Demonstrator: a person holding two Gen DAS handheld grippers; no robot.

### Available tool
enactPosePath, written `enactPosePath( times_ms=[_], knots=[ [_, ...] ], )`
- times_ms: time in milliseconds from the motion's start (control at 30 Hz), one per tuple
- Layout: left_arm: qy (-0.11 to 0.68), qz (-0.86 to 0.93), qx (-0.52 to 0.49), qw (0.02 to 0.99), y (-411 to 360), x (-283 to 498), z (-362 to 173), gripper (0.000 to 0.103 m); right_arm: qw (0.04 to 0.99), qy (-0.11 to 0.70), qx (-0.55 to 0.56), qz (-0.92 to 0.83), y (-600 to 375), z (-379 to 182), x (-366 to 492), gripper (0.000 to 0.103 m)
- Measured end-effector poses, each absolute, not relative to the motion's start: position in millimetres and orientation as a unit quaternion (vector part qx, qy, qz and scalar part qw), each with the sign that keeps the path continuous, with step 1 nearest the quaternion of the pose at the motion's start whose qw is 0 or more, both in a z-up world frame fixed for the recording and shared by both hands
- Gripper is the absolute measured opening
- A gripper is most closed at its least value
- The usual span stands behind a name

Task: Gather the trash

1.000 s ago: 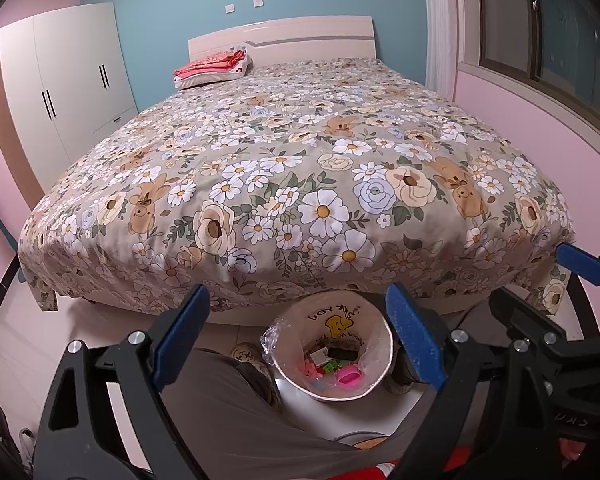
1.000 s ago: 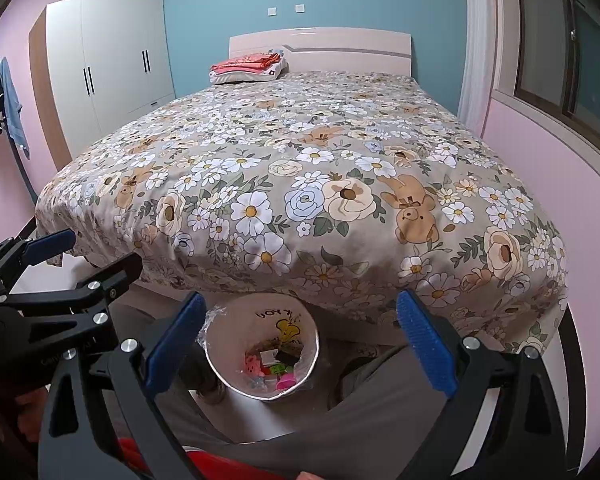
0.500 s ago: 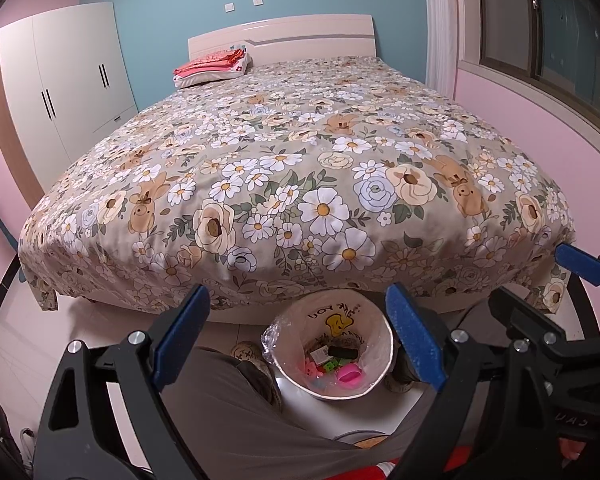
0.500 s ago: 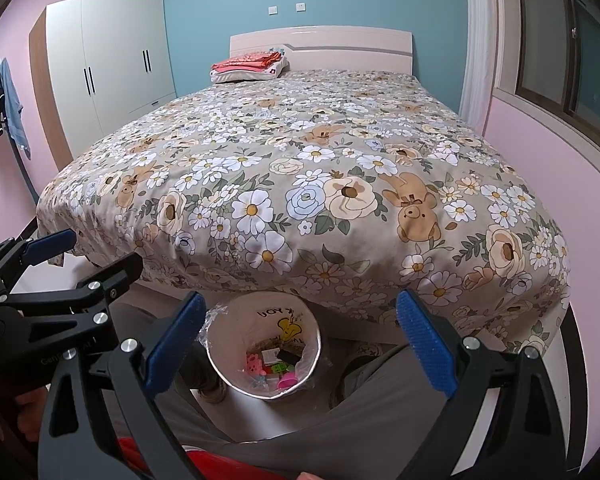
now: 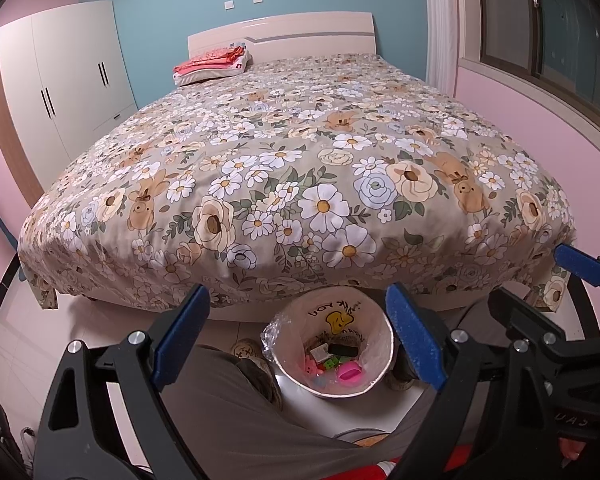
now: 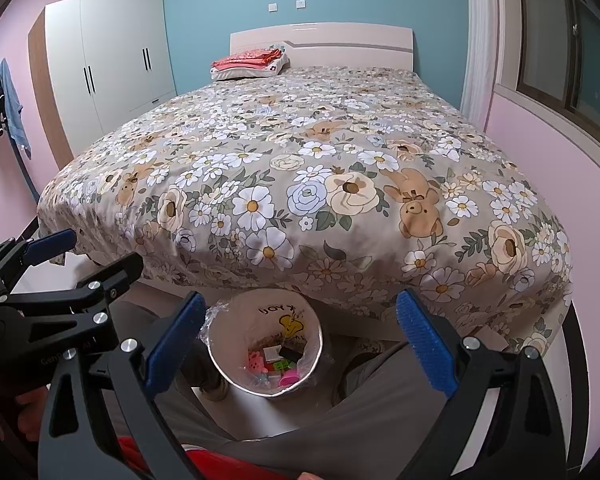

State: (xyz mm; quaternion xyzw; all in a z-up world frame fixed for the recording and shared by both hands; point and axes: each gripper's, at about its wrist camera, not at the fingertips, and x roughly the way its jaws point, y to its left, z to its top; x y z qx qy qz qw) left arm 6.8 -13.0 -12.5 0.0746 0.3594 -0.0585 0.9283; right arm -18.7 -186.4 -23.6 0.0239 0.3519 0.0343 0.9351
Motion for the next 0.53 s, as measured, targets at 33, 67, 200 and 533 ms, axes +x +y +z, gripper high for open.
enactPosePath(
  times_ms=[33, 67, 200, 533],
  knots=[
    [0.359, -0.058, 0.075, 0.929, -13.6, 7.4, -12.2, 0.088, 0.935, 0.353, 0.024, 0.035, -186.2, -24.0, -18.7, 0.097],
    [0.358, -0.057, 0.075, 0.929, -12.7, 6.3, -13.4, 0.088, 0.935, 0.353, 0.024, 0.035, -186.6, -24.3, -18.9, 0.097],
    [0.355, -0.055, 0.075, 0.930, -8.6, 1.3, -16.8, 0.088, 0.934, 0.354, 0.024, 0.036, -186.1, -24.5, -18.9, 0.097],
    [0.367, -0.054, 0.067, 0.926, -5.7, 4.7, -16.1, 0.088, 0.933, 0.357, 0.018, 0.040, -184.4, -25.4, -17.8, 0.097]
  ],
)
